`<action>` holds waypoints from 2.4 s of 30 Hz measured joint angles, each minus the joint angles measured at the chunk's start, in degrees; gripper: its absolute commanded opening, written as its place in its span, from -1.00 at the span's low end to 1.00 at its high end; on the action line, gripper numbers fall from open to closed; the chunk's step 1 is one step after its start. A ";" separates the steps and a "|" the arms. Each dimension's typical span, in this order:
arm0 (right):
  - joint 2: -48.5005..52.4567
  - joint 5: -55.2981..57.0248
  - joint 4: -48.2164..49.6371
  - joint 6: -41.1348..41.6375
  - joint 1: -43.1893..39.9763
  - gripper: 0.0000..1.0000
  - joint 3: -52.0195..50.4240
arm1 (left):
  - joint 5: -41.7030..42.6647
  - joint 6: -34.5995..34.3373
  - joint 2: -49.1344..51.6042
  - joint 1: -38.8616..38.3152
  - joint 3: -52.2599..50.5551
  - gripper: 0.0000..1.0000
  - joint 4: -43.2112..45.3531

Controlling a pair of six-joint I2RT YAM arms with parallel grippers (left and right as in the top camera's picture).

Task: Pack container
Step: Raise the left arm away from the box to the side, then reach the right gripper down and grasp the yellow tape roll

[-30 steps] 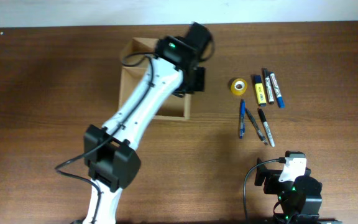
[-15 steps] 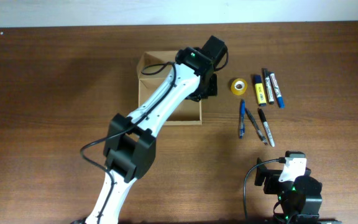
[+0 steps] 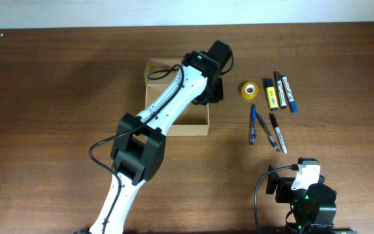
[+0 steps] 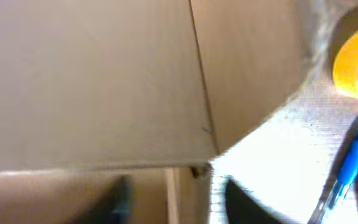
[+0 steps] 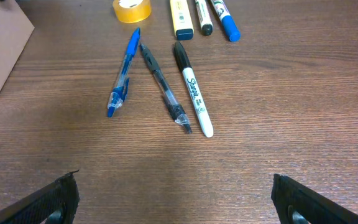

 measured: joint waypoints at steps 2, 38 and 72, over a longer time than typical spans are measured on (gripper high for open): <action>0.00 0.02 0.00 0.00 0.00 0.98 0.00 | 0.00 0.28 0.37 0.39 1.29 0.40 -0.46; 1.14 -2.82 16.96 0.00 0.00 0.98 1.18 | -2.14 14.47 1.18 34.53 43.95 1.00 -30.18; 110.60 -4.42 -10.21 -0.02 12.26 0.99 89.44 | -5.22 15.06 1.18 40.87 44.04 1.00 -27.34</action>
